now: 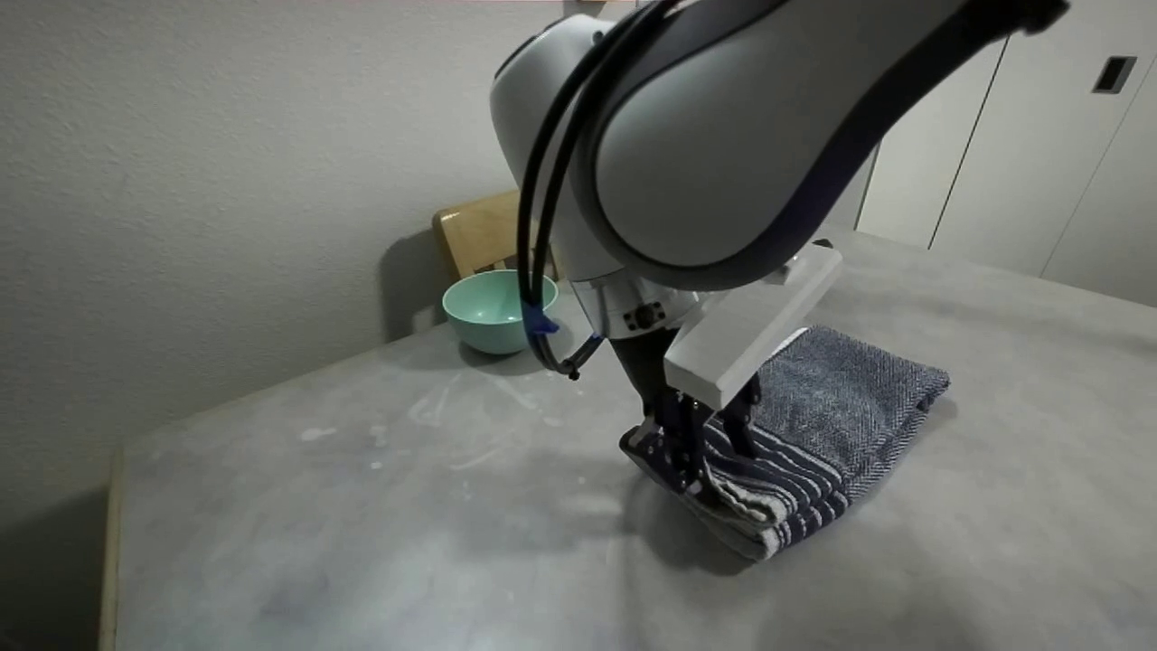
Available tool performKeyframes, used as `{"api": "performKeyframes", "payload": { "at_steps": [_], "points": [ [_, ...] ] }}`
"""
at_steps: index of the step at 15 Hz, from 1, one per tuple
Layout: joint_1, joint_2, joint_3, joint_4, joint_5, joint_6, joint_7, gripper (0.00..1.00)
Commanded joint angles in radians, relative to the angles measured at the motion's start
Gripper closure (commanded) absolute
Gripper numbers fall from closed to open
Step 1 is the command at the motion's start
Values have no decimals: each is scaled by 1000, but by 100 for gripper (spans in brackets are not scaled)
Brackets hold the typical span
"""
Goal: Unfold the towel once
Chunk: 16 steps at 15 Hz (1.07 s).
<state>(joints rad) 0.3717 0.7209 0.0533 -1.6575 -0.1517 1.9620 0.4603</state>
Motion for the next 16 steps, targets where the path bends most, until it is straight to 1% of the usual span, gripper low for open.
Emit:
{"api": "performKeyframes", "payload": {
  "at_steps": [1, 2, 3, 6, 7, 12, 16],
  "points": [
    [6, 19, -8, 32, -17, -11, -8, 53],
    [5, 21, -7, 33, -17, -9, -9, 68],
    [5, 22, -7, 33, -16, -8, -10, 72],
    [4, 23, -6, 31, -14, -5, -10, 95],
    [4, 22, -6, 30, -14, -3, -10, 99],
    [4, 17, 0, 31, -13, 1, -24, 99],
    [11, 34, 23, 85, -30, 31, -111, 99]
  ]
}}
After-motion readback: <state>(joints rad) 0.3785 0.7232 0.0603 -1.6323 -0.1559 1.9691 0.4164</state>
